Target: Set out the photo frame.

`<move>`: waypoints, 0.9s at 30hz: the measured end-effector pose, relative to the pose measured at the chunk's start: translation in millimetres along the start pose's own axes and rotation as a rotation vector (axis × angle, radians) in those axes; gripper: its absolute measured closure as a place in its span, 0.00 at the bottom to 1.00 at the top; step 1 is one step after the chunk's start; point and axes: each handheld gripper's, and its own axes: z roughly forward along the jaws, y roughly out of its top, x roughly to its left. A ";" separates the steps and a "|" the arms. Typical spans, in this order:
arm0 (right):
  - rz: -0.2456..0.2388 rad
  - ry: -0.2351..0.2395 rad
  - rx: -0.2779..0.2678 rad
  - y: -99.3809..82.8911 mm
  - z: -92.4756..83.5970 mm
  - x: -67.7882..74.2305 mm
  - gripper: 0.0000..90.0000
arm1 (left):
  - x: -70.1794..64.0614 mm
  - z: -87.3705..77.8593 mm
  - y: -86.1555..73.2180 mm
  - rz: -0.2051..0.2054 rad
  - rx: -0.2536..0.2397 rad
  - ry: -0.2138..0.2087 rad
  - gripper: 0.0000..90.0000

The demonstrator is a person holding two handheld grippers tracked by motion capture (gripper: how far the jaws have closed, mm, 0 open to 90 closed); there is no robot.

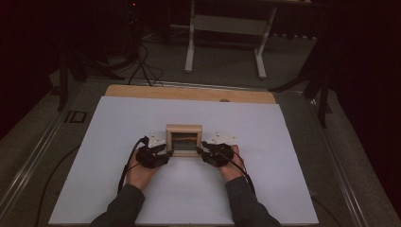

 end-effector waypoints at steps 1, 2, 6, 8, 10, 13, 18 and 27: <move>-0.003 0.004 0.000 0.0 0.0 0.1 0.69 | -0.8 0.1 0.2 -0.002 0.001 -0.005 0.62; -0.003 0.004 0.000 0.0 0.0 0.1 0.69 | -0.8 0.1 0.2 -0.002 0.001 -0.005 0.61; -0.006 0.008 -0.002 0.0 -0.5 0.9 0.66 | -2.2 0.2 0.5 0.003 0.005 -0.004 0.58; -0.009 0.011 -0.005 0.3 -1.4 1.2 0.65 | -1.9 -0.4 0.6 -0.002 0.003 -0.008 0.57; -0.011 0.009 -0.008 0.7 -2.5 1.2 0.64 | -1.4 -1.4 0.8 -0.005 -0.001 -0.007 0.56; -0.002 0.008 -0.015 1.2 -6.1 0.3 0.62 | 0.4 -3.7 1.0 -0.015 -0.006 -0.002 0.55; 0.007 0.001 -0.029 2.6 -13.6 -2.2 0.57 | 2.6 -8.5 1.3 -0.026 -0.011 0.000 0.55; 0.031 -0.007 -0.042 4.2 -23.6 -6.7 0.55 | 6.1 -16.4 2.2 -0.041 -0.029 0.005 0.54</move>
